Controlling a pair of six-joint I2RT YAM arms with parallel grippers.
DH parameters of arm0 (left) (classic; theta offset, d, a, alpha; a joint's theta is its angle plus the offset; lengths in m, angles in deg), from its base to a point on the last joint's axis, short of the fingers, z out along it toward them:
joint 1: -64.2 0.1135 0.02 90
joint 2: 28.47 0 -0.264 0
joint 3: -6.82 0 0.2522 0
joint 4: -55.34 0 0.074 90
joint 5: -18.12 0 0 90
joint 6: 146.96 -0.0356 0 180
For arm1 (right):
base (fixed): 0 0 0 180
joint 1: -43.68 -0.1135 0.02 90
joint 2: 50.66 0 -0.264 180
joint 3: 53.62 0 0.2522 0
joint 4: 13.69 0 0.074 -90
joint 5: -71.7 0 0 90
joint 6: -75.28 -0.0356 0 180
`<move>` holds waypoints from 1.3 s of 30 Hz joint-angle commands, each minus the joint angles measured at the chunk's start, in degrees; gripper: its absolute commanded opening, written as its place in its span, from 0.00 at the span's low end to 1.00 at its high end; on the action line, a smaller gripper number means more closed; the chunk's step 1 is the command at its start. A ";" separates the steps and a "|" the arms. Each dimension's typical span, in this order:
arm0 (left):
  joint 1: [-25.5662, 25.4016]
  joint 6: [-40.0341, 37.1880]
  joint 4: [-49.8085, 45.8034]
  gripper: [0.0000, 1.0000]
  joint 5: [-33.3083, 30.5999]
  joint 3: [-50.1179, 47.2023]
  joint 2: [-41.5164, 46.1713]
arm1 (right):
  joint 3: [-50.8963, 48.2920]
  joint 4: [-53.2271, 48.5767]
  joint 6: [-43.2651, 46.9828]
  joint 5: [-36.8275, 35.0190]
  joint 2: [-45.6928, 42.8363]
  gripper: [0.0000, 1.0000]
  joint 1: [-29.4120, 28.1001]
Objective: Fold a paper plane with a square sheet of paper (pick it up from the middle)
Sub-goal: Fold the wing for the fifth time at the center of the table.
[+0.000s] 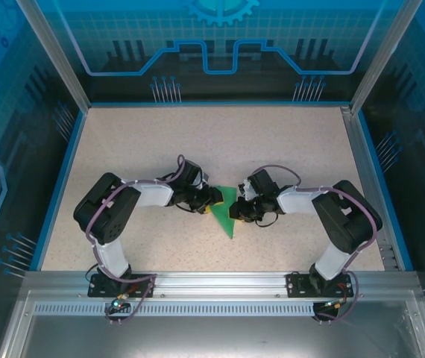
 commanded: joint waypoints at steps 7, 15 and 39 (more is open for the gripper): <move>1.06 -6.54 -4.41 0.18 3.26 4.97 -1.58 | -1.46 -5.93 1.40 -6.07 -0.05 0.25 1.83; 0.64 -4.42 -4.87 0.07 -0.58 3.70 0.56 | -2.31 -8.56 3.43 -12.85 -12.65 0.39 0.60; -0.22 -2.59 -6.53 0.02 -0.48 5.74 0.15 | 2.71 -10.65 24.71 -58.49 -9.96 0.50 -31.38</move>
